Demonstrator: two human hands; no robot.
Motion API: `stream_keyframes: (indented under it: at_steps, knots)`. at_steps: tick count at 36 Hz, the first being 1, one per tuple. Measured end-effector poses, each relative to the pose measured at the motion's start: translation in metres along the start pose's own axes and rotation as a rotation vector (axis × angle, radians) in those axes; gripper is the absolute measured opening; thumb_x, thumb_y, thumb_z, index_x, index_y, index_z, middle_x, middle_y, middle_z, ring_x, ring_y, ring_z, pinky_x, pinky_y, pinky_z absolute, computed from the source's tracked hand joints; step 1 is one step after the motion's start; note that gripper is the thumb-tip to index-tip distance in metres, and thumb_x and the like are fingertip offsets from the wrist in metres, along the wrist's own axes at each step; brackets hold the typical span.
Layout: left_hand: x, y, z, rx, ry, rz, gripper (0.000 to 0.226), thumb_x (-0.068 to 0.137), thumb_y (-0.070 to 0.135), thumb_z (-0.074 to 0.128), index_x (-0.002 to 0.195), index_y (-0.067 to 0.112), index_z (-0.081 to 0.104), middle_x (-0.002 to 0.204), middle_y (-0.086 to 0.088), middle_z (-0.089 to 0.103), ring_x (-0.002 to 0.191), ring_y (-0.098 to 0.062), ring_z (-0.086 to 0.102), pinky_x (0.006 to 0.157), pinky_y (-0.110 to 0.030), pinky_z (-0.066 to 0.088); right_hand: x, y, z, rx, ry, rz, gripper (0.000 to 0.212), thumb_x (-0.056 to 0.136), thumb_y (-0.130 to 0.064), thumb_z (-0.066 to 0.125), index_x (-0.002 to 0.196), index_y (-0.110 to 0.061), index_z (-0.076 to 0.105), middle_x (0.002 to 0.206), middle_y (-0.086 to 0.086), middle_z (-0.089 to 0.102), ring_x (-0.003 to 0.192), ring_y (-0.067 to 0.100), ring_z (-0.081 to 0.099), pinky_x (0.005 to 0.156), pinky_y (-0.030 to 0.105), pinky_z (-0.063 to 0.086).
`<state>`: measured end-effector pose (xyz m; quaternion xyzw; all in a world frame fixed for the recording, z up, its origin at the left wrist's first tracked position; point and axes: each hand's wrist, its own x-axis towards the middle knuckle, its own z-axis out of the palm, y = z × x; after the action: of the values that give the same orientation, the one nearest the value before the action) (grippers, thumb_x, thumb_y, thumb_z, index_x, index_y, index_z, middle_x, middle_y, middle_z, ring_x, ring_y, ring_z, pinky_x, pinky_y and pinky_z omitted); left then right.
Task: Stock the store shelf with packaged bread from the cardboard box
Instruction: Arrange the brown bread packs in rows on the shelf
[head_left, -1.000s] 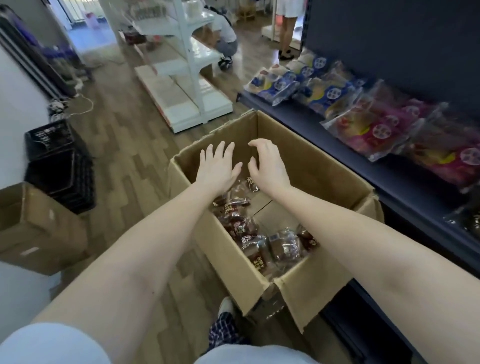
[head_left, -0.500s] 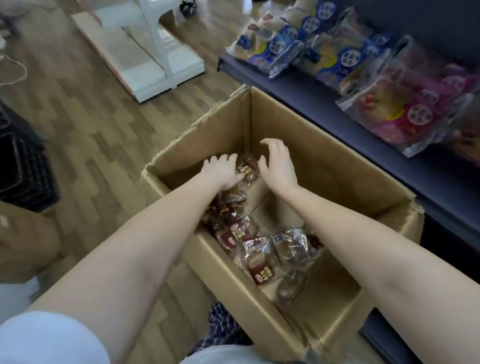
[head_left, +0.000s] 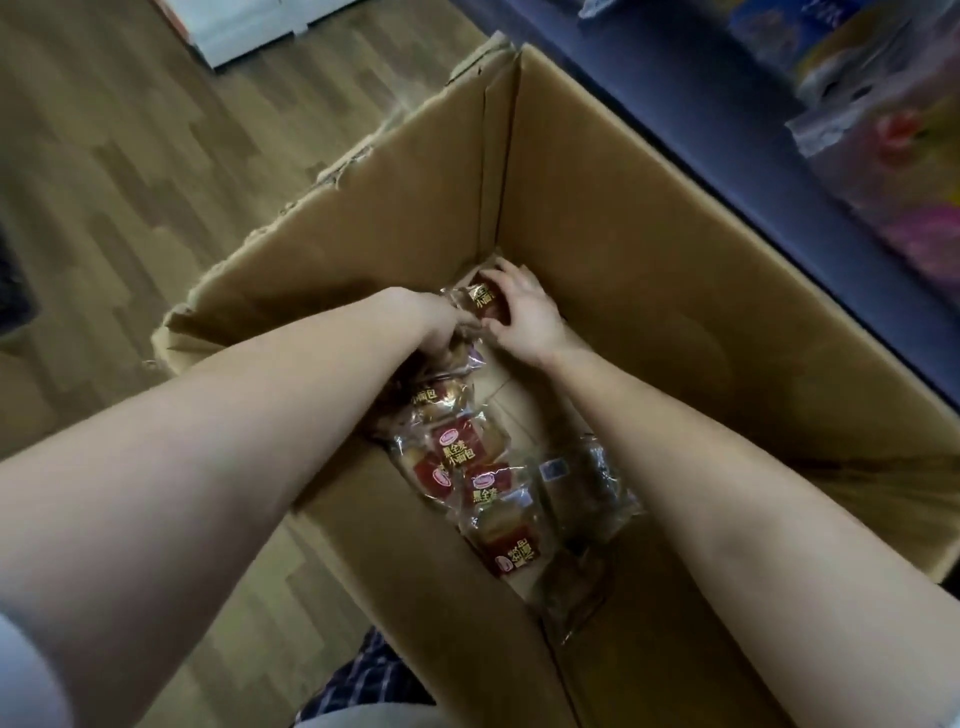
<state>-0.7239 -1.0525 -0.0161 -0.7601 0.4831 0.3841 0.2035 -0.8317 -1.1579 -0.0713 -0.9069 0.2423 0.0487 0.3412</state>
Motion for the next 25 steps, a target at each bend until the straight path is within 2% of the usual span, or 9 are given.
stream_keyframes:
  at_steps: [2,5,9,13,17,20,25]
  knots:
    - [0.008,-0.003,0.004,-0.047,-0.011,0.022,0.076,0.087,0.03,0.066,0.149,0.038,0.022,0.15,-0.007,0.031,0.127,-0.029,0.043,0.097,-0.037,0.04,0.001,0.006,0.003,0.014,-0.067,0.047,0.07,0.085,-0.018,0.062,0.147,-0.025,0.03,0.158,-0.005,0.017,0.146,0.025,0.01,0.117,0.05,0.017]
    - [0.015,-0.005,0.006,-0.13,0.002,0.03,0.075,0.083,0.026,0.071,0.144,0.028,0.028,0.144,-0.008,0.037,0.12,-0.029,0.048,0.088,-0.033,0.039,-0.002,0.011,0.009,-0.002,-0.066,0.07,0.073,0.082,-0.016,0.06,0.146,-0.029,0.028,0.157,-0.011,0.014,0.145,0.022,0.009,0.115,0.053,0.016]
    - [0.019,-0.004,0.005,-0.18,0.006,-0.011,0.093,0.07,0.033,0.082,0.138,0.011,0.022,0.139,-0.012,0.043,0.12,-0.03,0.049,0.1,-0.038,0.043,-0.004,0.009,0.013,-0.082,-0.012,0.098,0.068,0.078,-0.021,0.064,0.139,-0.031,0.036,0.154,-0.009,0.018,0.141,0.026,0.018,0.111,0.053,0.023]
    - [0.02,-0.003,0.007,-0.133,-0.021,-0.025,0.107,0.06,0.042,0.087,0.137,0.01,0.02,0.142,-0.015,0.038,0.127,-0.034,0.043,0.105,-0.043,0.039,-0.003,0.006,0.016,-0.17,0.038,0.115,0.059,0.077,-0.026,0.068,0.131,-0.026,0.043,0.152,-0.001,0.02,0.132,0.031,0.028,0.104,0.05,0.033]
    - [0.018,-0.003,0.007,-0.067,-0.089,-0.06,0.12,0.058,0.048,0.086,0.147,0.008,0.016,0.146,-0.016,0.031,0.131,-0.034,0.039,0.106,-0.043,0.04,-0.004,0.007,0.02,-0.231,0.068,0.117,0.053,0.077,-0.031,0.071,0.122,-0.023,0.044,0.157,-0.003,0.009,0.13,0.032,0.03,0.097,0.047,0.035]
    - [0.017,-0.003,0.006,-0.048,-0.129,-0.067,0.106,0.056,0.054,0.084,0.142,0.009,0.039,0.138,-0.013,0.042,0.122,-0.032,0.048,0.101,-0.042,0.045,-0.004,0.004,0.018,-0.259,0.039,0.137,0.054,0.076,-0.03,0.074,0.12,-0.022,0.044,0.157,-0.008,0.007,0.129,0.034,0.031,0.095,0.047,0.035]
    - [0.011,0.002,0.002,-0.09,-0.117,-0.049,0.098,0.059,0.049,0.085,0.139,0.009,0.043,0.136,-0.013,0.048,0.119,-0.032,0.051,0.099,-0.036,0.045,-0.007,-0.003,0.016,-0.33,0.052,0.183,0.063,0.076,-0.032,0.075,0.127,-0.016,0.042,0.159,-0.006,-0.001,0.122,0.04,0.038,0.095,0.048,0.039]
